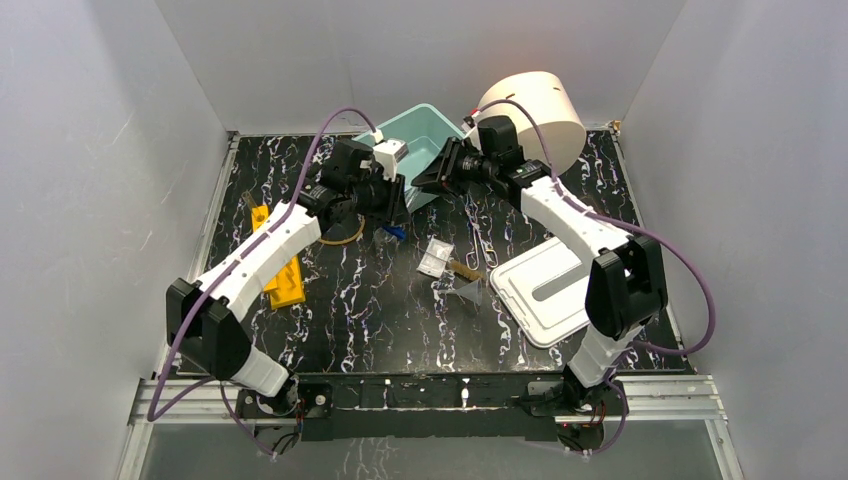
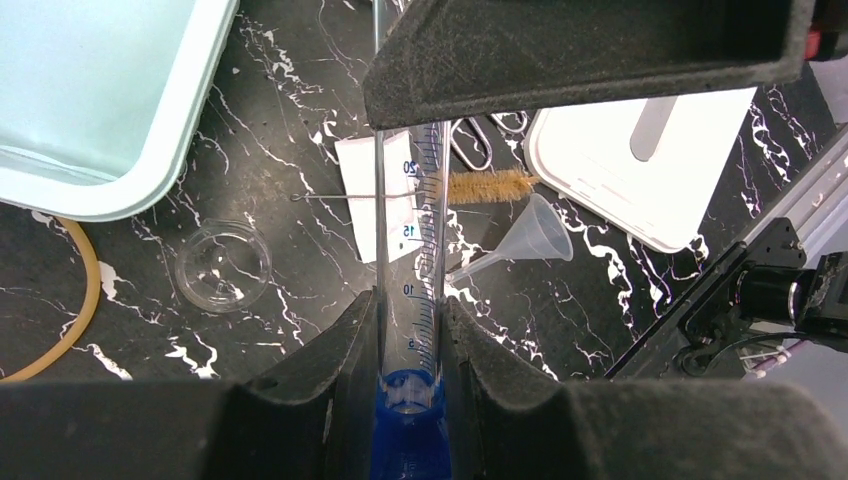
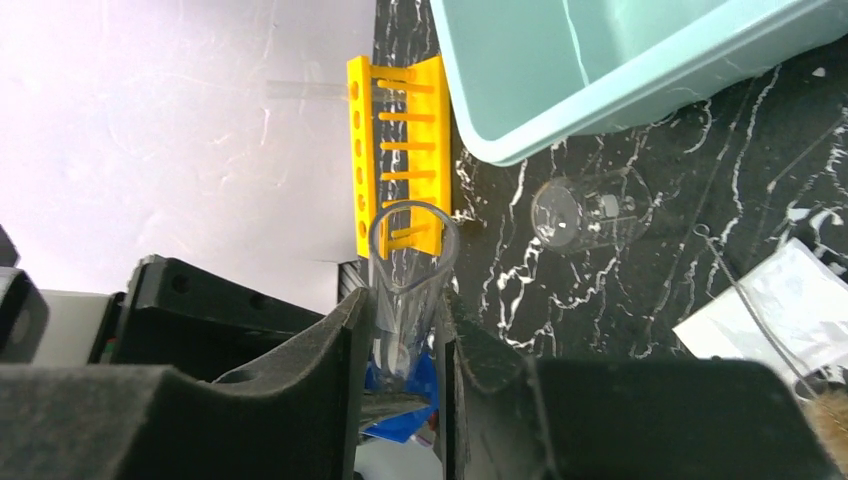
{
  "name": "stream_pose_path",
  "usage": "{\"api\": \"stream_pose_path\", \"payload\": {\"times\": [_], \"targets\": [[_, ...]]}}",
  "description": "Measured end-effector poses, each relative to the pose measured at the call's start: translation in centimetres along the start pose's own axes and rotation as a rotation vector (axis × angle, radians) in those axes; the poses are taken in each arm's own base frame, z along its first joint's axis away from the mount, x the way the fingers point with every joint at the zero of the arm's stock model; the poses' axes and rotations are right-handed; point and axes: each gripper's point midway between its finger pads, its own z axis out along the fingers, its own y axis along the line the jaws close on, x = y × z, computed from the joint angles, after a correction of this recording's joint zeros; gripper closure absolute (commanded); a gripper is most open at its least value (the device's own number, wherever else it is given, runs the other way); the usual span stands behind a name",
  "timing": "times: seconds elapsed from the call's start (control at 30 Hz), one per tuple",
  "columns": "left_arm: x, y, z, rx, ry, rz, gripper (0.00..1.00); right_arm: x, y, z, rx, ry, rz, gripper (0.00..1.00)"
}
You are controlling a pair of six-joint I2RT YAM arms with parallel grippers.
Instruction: Organize the chemistry lab equipment
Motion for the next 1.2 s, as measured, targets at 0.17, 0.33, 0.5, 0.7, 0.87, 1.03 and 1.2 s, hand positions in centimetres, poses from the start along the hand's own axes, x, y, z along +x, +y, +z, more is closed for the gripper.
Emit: {"api": "stream_pose_path", "payload": {"times": [0.17, 0.33, 0.5, 0.7, 0.87, 1.03, 1.2], "targets": [[-0.6, 0.8, 0.3, -0.015, 0.003, -0.009, 0.86, -0.8, 0.4, 0.8, -0.028, -0.011, 0.024, 0.72], [-2.2, 1.9, 0.0, -0.044, -0.023, -0.04, 0.34, -2.0, 0.9, 1.2, -0.053, -0.048, 0.027, 0.73], [-5.8, 4.3, -1.4, -0.114, -0.116, -0.1, 0.19, -4.3, 1.2, 1.7, -0.056, -0.106, 0.02, 0.73], [-8.9, 7.5, -4.2, -0.253, -0.247, -0.173, 0.15, -10.1, 1.3, 2.5, -0.059, -0.23, -0.001, 0.72], [-9.3, 9.1, -6.8, -0.369, -0.327, -0.209, 0.14, -14.1, -0.2, 4.9, -0.022, -0.313, 0.007, 0.71], [-7.6, 9.8, -7.7, -0.428, -0.322, -0.229, 0.14, -16.2, -2.7, 9.7, 0.047, -0.347, 0.024, 0.7], [-5.2, 10.9, -7.8, -0.495, -0.275, -0.26, 0.14, -16.4, -3.9, 14.9, 0.117, -0.365, 0.024, 0.7]]}}
